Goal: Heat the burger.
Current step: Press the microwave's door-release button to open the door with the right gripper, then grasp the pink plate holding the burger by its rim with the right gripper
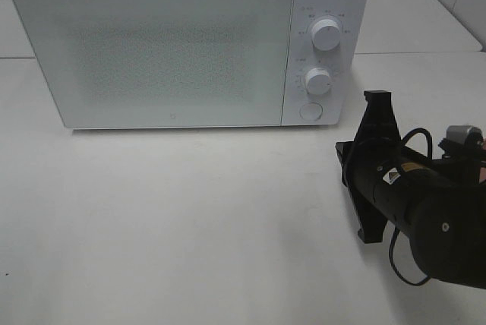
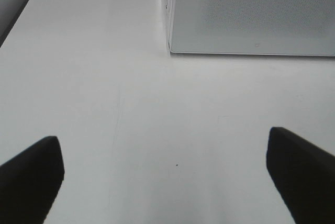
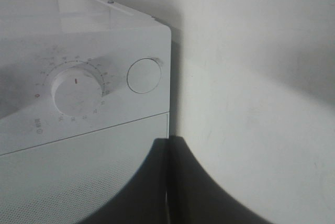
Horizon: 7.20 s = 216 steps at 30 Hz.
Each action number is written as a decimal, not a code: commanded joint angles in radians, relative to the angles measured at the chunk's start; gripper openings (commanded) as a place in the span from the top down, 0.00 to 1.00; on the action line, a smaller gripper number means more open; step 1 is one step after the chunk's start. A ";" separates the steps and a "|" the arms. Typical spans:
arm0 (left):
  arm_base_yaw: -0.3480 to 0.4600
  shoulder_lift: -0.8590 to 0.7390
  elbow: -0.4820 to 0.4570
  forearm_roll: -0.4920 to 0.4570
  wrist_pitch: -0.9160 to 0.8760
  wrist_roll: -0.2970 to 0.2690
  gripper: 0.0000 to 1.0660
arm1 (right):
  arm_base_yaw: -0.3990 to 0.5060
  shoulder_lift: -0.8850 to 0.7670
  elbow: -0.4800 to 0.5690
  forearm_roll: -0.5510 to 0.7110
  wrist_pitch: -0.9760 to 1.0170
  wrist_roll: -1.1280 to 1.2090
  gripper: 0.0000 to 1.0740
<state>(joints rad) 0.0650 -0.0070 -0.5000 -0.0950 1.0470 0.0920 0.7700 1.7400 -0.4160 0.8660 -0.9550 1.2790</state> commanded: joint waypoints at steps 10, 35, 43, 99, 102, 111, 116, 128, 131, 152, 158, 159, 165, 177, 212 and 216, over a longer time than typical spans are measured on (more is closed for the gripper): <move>-0.005 -0.023 0.003 -0.007 -0.009 -0.001 0.08 | -0.071 0.096 -0.084 -0.120 0.018 -0.005 1.00; -0.005 -0.023 0.003 -0.007 -0.009 -0.001 0.08 | -0.155 0.254 -0.291 -0.205 0.044 0.012 0.99; -0.005 -0.023 0.003 -0.006 -0.009 -0.001 0.08 | -0.188 0.269 -0.309 -0.234 0.049 0.014 0.99; -0.005 -0.023 0.003 -0.006 -0.009 -0.001 0.08 | -0.222 0.405 -0.460 -0.177 -0.025 -0.017 0.98; -0.005 -0.023 0.003 -0.006 -0.009 -0.001 0.08 | -0.222 0.405 -0.460 -0.170 0.000 -0.017 0.97; -0.005 -0.023 0.003 -0.006 -0.009 -0.001 0.08 | -0.249 0.416 -0.472 -0.175 0.005 -0.016 0.97; -0.005 -0.023 0.003 -0.006 -0.009 -0.001 0.08 | -0.257 0.430 -0.511 -0.195 -0.001 -0.017 0.97; -0.005 -0.023 0.003 -0.006 -0.009 -0.001 0.08 | -0.279 0.456 -0.587 -0.210 -0.096 -0.058 0.97; -0.005 -0.023 0.003 -0.006 -0.009 -0.001 0.08 | -0.279 0.456 -0.588 -0.208 -0.074 -0.064 0.97; -0.005 -0.023 0.003 -0.006 -0.009 -0.001 0.08 | -0.277 0.373 -0.511 -0.214 0.028 -0.061 0.96; -0.005 -0.023 0.003 -0.006 -0.009 -0.001 0.08 | -0.277 0.348 -0.445 -0.264 0.061 0.012 0.96; -0.005 -0.023 0.003 -0.006 -0.009 -0.001 0.08 | -0.277 0.348 -0.445 -0.264 0.061 0.012 0.96; -0.005 -0.023 0.003 -0.006 -0.009 -0.001 0.08 | -0.277 0.312 -0.391 -0.306 0.098 0.014 0.98; -0.005 -0.023 0.003 -0.006 -0.009 -0.001 0.08 | -0.277 0.174 -0.262 -0.397 0.211 -0.016 0.97; -0.005 -0.023 0.003 -0.006 -0.009 -0.001 0.08 | -0.519 -0.237 -0.195 -0.517 1.252 -1.075 0.96; -0.005 -0.023 0.003 -0.006 -0.009 -0.001 0.08 | -0.547 -0.252 -0.238 -0.610 1.370 -1.099 0.96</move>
<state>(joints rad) 0.0650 -0.0070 -0.5000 -0.0950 1.0470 0.0920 0.2330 1.4970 -0.6450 0.2860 0.3710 0.2100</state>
